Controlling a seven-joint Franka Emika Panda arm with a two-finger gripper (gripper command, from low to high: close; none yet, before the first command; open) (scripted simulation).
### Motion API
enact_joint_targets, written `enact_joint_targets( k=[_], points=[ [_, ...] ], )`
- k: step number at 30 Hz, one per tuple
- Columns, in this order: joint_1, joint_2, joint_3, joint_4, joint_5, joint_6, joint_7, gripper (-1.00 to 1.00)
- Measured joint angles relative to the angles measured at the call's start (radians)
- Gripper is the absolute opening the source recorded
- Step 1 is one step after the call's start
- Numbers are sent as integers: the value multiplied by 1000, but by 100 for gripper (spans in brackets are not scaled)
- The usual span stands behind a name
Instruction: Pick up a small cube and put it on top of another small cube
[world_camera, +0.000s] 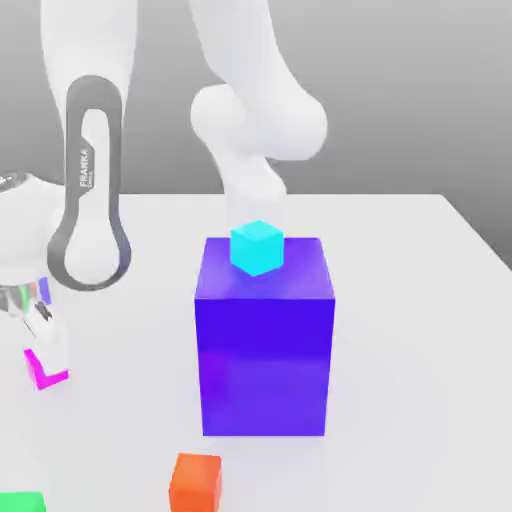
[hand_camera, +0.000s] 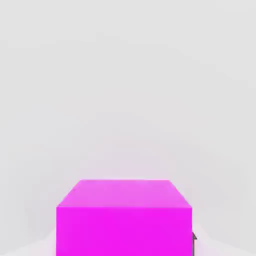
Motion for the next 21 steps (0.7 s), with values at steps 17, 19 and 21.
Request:
enact_joint_targets(
  k=[17,19,21],
  points=[
    [180,-51,38,318,-310,-379,-209,-100],
    [192,-26,74,388,-323,-420,-283,-100],
    [203,-2,108,459,-335,-459,-357,-100]
  ],
)
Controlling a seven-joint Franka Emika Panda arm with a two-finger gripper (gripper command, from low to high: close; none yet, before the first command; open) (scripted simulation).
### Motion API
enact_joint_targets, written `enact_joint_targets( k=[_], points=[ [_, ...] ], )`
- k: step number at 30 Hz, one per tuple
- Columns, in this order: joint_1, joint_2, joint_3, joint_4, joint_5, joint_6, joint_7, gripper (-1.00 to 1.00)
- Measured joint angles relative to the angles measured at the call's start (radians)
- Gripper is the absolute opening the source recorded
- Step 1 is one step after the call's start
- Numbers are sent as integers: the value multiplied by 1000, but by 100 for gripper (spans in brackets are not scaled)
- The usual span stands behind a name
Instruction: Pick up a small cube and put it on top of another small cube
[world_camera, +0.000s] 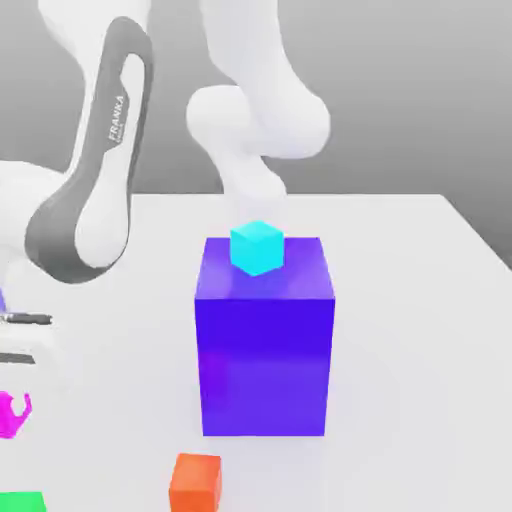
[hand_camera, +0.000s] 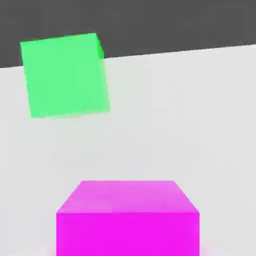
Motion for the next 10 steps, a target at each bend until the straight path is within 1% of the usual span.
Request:
enact_joint_targets(
  k=[2,5,6,10],
  points=[
    [9,26,29,64,-9,-28,-67,-100],
    [11,115,44,95,-7,35,-98,-100],
    [11,144,46,98,-5,60,-101,100],
    [11,144,46,98,-5,60,-101,100]
  ],
)
